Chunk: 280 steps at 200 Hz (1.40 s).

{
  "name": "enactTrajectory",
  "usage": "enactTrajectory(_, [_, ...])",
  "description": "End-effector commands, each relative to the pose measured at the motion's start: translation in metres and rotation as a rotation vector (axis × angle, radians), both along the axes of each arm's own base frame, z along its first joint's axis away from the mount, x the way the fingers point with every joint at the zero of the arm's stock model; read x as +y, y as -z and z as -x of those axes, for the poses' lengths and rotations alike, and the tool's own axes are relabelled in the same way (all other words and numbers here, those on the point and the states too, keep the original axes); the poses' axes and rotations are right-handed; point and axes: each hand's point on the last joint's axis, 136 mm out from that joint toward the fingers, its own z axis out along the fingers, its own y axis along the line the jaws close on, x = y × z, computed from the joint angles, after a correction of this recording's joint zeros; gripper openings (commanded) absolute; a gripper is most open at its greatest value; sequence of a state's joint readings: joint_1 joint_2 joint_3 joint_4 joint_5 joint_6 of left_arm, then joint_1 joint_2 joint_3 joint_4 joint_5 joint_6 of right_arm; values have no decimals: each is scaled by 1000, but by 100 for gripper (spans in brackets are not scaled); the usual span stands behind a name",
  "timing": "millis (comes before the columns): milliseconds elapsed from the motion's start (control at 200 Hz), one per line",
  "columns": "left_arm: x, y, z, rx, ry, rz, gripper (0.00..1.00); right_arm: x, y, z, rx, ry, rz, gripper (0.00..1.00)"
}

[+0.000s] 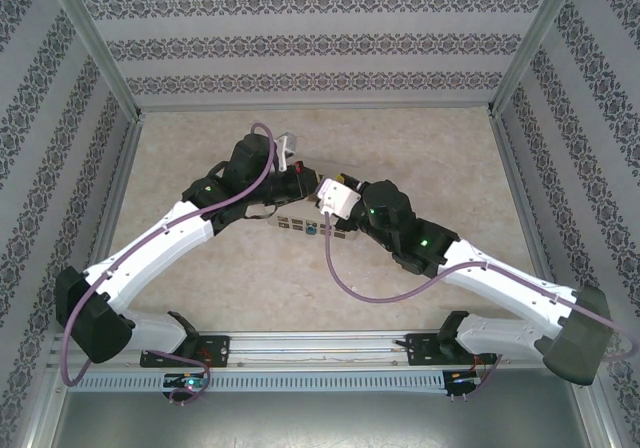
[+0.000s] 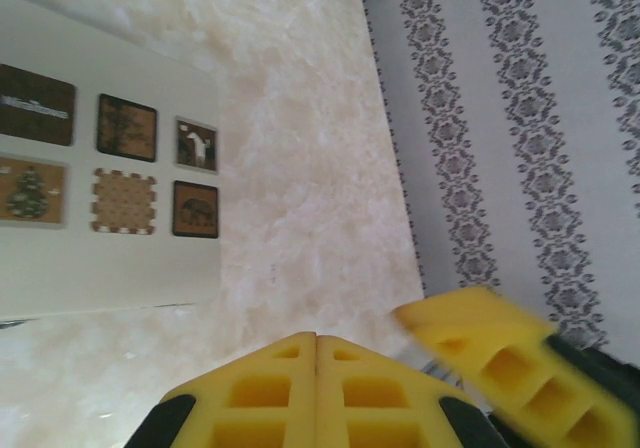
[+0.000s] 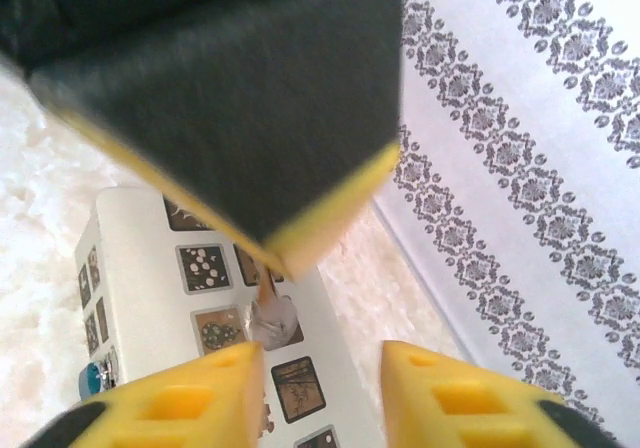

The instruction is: Unlock the padlock with the key

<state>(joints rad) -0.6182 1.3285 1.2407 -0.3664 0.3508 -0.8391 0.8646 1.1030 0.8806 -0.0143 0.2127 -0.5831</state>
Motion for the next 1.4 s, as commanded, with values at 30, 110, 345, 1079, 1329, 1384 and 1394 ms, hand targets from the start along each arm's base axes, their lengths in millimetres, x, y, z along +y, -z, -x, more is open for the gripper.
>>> enactTrajectory(30, [33,-25,5,-132,49,-49,0,-6,-9,13,100,-66,-141,53])
enactTrajectory(110, [39,-32,11,-180,115,-38,0,-8,-17,21,189,-130,-253,61])
enactTrajectory(345, [37,-43,42,-275,370,-58,0,-13,-45,37,490,-346,-567,65])
enactTrajectory(1079, [27,-55,78,-423,630,-45,0,41,-55,67,757,-631,-599,36])
enactTrajectory(1329, [29,-52,78,-421,634,-68,0,53,-54,71,791,-661,-585,30])
enactTrajectory(1384, [29,-51,77,-419,633,-69,0,54,-52,71,795,-659,-583,28])
enactTrajectory(1394, [29,-51,77,-420,632,-70,0,55,-52,71,795,-660,-583,28])
